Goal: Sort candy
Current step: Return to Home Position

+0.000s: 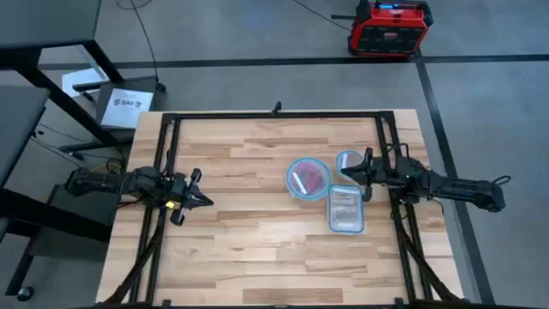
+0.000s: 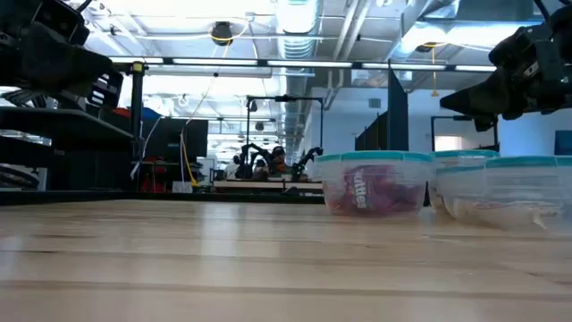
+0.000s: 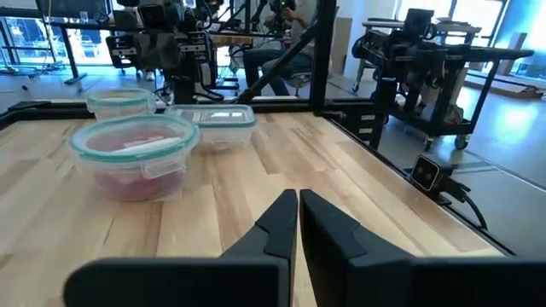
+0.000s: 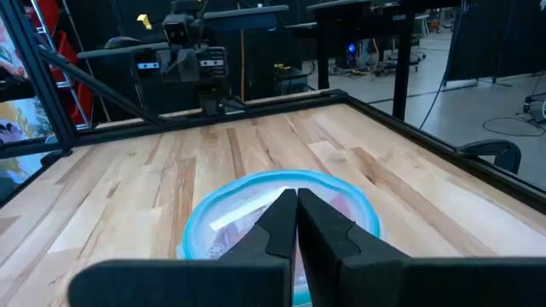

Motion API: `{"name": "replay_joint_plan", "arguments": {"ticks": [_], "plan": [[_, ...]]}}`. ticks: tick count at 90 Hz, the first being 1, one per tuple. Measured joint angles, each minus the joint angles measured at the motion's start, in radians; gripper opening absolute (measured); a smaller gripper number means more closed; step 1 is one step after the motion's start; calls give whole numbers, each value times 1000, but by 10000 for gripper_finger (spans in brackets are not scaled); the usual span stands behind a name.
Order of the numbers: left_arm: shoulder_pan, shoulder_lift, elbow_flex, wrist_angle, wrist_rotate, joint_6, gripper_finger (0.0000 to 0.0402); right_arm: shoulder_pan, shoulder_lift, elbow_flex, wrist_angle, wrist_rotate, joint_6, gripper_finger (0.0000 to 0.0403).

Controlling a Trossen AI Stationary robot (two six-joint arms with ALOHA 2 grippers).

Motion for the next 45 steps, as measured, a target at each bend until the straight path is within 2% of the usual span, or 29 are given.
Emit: {"name": "replay_joint_plan", "arguments": {"ticks": [45], "plan": [[15, 13, 0, 0, 0, 0, 4, 0, 0, 0, 0, 0, 0, 0]]}}
